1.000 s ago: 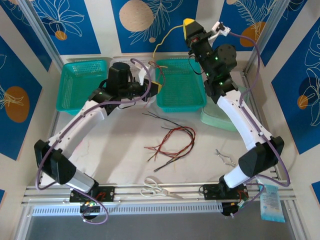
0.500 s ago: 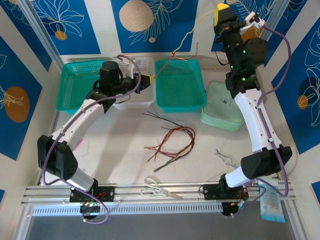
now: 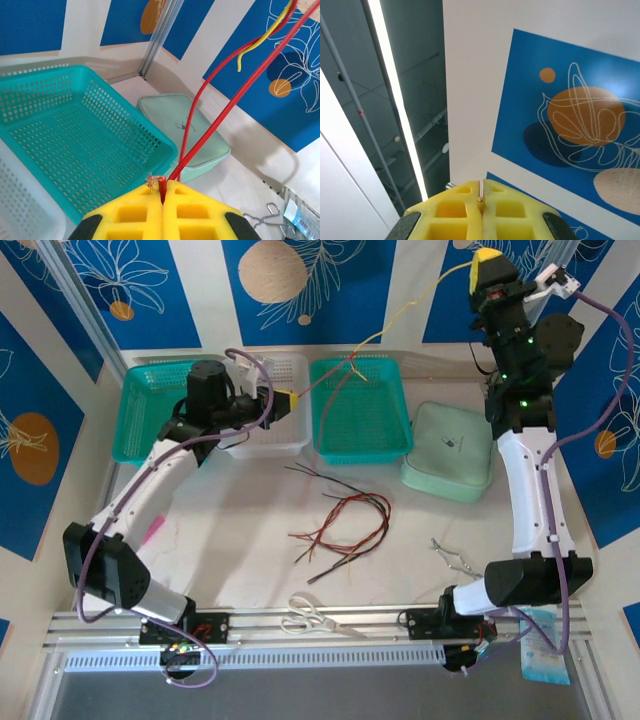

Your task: Untangle the cables

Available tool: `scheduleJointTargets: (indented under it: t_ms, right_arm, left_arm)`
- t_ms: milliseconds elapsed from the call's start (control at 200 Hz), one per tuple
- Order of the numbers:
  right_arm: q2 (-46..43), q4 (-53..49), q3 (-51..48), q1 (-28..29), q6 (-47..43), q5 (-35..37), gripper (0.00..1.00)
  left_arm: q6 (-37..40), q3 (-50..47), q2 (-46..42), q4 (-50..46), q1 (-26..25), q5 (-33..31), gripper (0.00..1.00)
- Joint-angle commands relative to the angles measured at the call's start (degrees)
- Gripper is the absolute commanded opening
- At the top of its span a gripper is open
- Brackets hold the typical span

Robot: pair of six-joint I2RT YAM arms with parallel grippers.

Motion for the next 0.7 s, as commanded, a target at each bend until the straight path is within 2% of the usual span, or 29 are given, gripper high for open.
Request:
scheduleJointTargets:
  t_ms: [0,130,310,455,550,690]
  right_arm:
    - [-3.19,4.31,-1.44,-4.49,0.69,2.53,0.0]
    - [-4.4,4.51,-3.19,-7.19,2.58,2.68,0.0]
    - [-5.91,4.17,-6.86,-9.22,2.94,1.0,0.0]
    - [-6.21,4.89,-9.62,-11.7,4.47,-0.5,0.0]
    - [-6.21,4.38,-10.19,-11.76,4.38,-2.61,0.0]
    - [-6.93,0.61,-10.85,-9.17,-1.71,-5.09,0.0]
  left_arm:
    - [5.12,1.0,-1.8,-12.66,3.32,-3.8,0.0]
    - [5.6,-1.45,-4.09,-13.29,5.68,-3.94,0.0]
    - [10.12,-2.02,-6.46,-17.9,8.4,-5.13,0.0]
    - [12.08,1.05,-7.69,-21.14,8.72,-3.53,0.0]
    - [10.6,1.92,-9.57,-20.06,8.7,-2.08,0.0]
    - [5.61,2.63,-13.52,-13.4,8.7,-2.26,0.0]
